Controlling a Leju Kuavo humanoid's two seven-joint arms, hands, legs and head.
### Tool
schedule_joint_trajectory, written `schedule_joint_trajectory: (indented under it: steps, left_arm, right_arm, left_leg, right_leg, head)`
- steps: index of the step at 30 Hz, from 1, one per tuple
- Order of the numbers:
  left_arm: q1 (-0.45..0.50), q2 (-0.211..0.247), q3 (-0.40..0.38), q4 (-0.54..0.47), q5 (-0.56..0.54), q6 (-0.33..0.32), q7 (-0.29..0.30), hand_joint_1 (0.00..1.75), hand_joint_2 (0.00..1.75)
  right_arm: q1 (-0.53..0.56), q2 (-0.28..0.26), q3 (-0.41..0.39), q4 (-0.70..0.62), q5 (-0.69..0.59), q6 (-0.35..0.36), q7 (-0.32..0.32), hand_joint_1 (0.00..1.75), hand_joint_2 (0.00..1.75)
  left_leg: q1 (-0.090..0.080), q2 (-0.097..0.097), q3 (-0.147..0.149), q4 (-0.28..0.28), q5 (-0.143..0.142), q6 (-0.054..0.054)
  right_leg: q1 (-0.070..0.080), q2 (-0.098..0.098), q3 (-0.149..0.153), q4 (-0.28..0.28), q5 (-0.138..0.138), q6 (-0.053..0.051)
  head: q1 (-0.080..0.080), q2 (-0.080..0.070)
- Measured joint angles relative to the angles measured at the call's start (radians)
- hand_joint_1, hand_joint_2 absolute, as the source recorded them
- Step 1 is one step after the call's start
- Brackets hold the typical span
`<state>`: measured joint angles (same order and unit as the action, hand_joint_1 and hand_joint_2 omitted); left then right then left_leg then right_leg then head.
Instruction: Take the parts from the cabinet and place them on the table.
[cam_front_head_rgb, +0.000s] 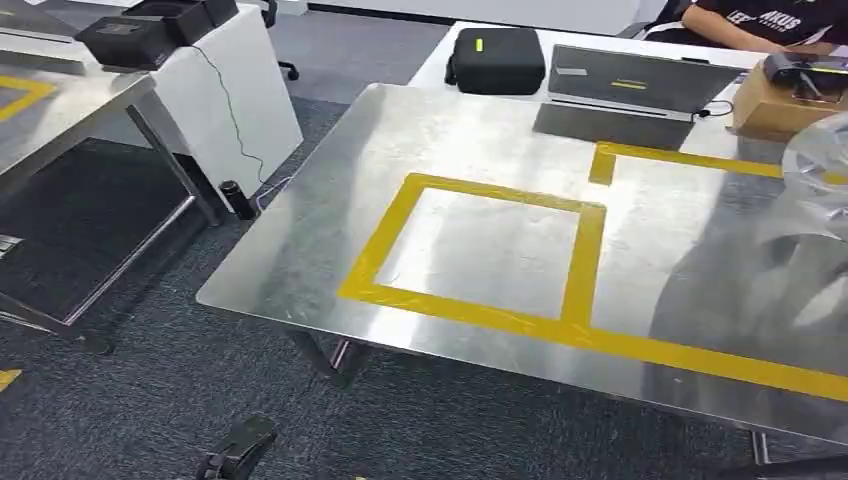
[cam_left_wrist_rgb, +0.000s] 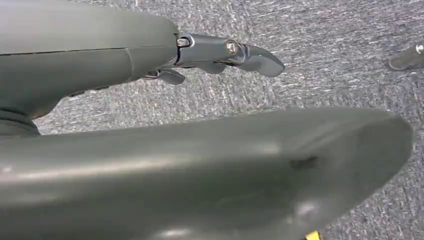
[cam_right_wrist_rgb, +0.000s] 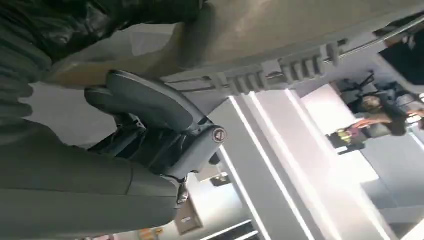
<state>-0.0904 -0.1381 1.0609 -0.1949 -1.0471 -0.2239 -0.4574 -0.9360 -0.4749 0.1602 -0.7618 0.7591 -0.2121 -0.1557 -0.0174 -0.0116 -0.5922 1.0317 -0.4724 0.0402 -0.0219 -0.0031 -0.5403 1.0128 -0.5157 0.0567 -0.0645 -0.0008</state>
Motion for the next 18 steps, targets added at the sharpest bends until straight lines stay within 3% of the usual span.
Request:
schedule_joint_trajectory:
  steps: [17,18]
  left_arm:
    - [0.001,0.000,0.000,0.000,-0.003,0.000,0.007,0.00,0.00]
    - [0.000,0.000,0.000,0.000,-0.003,0.000,0.006,0.00,0.00]
  right_arm:
    - [0.070,0.066,0.002,0.040,-0.035,-0.005,-0.027,1.75,1.75]
    - [0.073,0.068,0.002,0.042,-0.038,-0.005,-0.028,1.55,1.75]
  left_leg:
    - [0.000,0.000,0.000,0.000,0.000,0.000]
    - [0.000,0.000,0.000,0.000,0.000,0.000]
  right_leg:
    - [0.000,0.000,0.000,0.000,0.000,0.000]
    - [0.000,0.000,0.000,0.000,0.000,0.000]
  head:
    - [0.000,0.000]
    - [0.000,0.000]
